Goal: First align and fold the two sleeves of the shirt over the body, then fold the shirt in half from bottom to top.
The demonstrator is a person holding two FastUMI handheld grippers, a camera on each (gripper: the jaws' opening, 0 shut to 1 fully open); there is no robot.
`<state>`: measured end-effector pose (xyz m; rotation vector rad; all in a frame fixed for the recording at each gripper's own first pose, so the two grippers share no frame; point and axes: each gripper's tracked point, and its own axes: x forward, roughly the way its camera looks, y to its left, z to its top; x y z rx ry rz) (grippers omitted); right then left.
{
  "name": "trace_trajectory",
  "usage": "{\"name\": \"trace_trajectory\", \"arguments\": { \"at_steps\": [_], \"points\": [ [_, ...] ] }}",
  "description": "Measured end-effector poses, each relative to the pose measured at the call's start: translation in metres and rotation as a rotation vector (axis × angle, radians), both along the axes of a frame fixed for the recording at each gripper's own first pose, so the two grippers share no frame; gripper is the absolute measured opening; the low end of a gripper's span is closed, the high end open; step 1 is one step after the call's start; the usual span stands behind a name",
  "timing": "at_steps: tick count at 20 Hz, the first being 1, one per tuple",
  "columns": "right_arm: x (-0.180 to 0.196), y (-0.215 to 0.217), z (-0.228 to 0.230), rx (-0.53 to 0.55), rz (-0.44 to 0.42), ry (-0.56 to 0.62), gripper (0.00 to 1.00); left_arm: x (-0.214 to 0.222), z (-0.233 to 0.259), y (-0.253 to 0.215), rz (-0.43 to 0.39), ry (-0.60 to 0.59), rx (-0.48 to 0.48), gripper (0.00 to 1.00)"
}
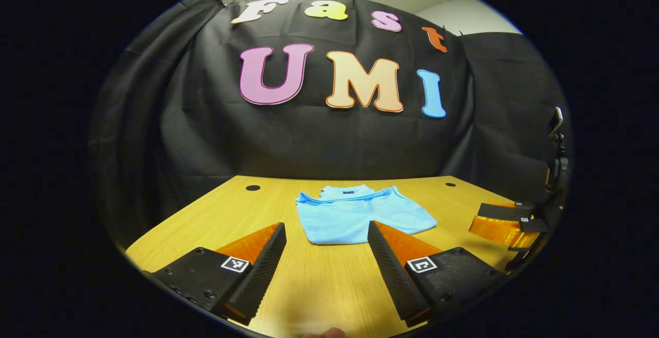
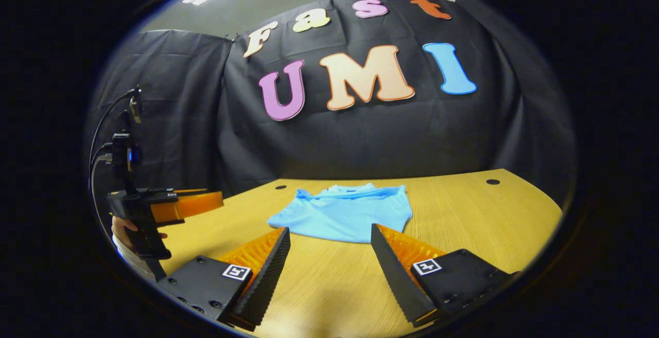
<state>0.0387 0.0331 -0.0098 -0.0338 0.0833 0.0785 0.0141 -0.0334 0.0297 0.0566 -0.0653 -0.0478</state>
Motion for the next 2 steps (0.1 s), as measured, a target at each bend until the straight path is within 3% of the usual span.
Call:
{"name": "trace_trajectory", "arguments": {
  "at_steps": [2],
  "points": [
    [0.0013, -0.0051, 0.0091, -0.047, -0.019, -0.04, 0.98, 0.0001, -0.0011, -0.0041, -0.004, -0.001, 0.011, 0.95]
  ]
}}
